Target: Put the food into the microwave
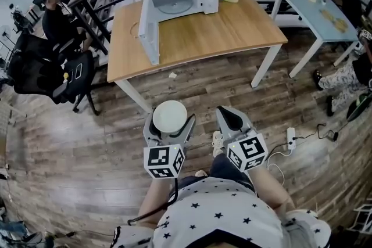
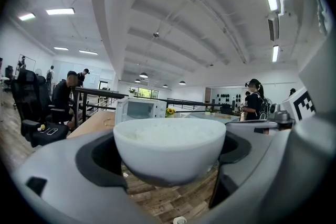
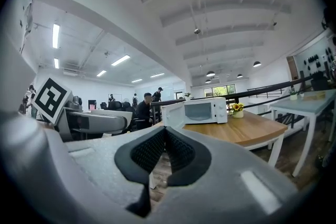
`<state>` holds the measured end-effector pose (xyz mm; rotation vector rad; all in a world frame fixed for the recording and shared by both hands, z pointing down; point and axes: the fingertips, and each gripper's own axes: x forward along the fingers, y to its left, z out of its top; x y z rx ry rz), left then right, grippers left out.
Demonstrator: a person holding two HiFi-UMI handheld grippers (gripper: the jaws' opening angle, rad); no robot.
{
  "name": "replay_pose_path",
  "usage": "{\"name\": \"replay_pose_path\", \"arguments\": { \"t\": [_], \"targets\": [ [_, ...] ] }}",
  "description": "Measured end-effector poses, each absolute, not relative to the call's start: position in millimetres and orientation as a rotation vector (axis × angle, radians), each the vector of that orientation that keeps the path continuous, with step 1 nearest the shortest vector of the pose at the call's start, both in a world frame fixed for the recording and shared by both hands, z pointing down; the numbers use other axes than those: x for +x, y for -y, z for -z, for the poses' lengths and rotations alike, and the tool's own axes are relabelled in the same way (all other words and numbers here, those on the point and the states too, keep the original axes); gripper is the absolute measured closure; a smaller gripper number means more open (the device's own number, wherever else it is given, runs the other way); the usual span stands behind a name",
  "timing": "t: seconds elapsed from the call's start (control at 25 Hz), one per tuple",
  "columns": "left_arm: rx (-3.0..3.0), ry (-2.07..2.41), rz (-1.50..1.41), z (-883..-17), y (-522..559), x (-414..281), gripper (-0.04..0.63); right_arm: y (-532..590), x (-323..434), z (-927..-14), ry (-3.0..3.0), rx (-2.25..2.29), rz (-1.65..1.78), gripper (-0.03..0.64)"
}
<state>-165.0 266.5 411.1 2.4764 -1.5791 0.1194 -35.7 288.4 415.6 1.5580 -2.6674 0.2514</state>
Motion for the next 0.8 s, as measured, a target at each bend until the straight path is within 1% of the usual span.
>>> {"name": "replay_pose_path", "arguments": {
  "t": [0.52, 0.8],
  "targets": [
    [2.472, 1.595, -0.084, -417, -177, -140, 0.071, -192, -5, -421, 2.666, 1.562, -0.227, 0.612],
    [2.463, 1.621, -0.086, -407, -123, -119, 0.071, -135, 16, -412, 2.681, 1.53, -0.219, 0.611]
  ]
}}
